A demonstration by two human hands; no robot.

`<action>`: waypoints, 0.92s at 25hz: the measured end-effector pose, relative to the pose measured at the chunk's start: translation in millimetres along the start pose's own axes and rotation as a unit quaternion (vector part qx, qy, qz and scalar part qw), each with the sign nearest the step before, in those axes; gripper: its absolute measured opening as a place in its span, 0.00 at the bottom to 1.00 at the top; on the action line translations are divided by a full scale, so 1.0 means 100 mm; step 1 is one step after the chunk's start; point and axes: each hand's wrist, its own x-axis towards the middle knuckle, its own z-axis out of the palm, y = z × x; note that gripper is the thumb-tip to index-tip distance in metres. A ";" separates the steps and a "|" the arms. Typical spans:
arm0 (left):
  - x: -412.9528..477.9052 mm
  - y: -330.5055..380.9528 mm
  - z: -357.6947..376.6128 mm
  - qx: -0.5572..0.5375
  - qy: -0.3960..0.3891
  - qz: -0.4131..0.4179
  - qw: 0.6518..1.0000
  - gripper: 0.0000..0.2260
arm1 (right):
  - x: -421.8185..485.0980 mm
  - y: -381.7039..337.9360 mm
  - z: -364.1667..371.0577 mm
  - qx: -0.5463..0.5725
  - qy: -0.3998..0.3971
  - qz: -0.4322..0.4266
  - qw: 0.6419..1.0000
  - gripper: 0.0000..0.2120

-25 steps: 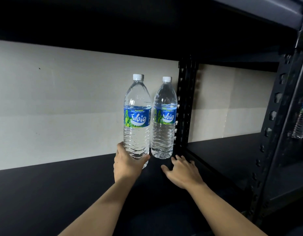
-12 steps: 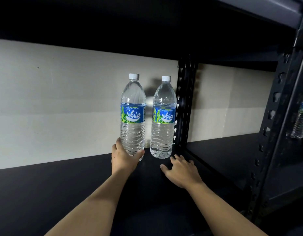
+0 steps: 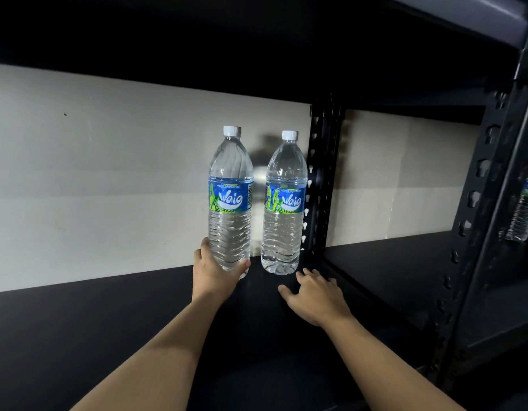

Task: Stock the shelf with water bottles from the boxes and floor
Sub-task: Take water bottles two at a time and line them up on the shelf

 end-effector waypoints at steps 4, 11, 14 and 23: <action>-0.01 0.01 -0.01 -0.001 -0.016 -0.026 1.000 0.47 | -0.04 -0.01 -0.03 0.012 0.010 0.007 1.000 0.31; -0.44 0.07 -0.22 0.126 -0.075 -0.054 0.988 0.37 | -0.22 -0.12 -0.16 0.003 0.044 0.040 0.998 0.22; -0.76 0.09 -0.49 0.091 -0.083 -0.014 0.992 0.15 | -0.34 -0.21 -0.17 -0.012 0.005 0.051 0.999 0.21; -2.41 -0.09 -2.02 0.161 -0.144 0.180 0.960 0.10 | -2.11 -0.94 -0.05 0.134 0.071 -0.074 0.986 0.22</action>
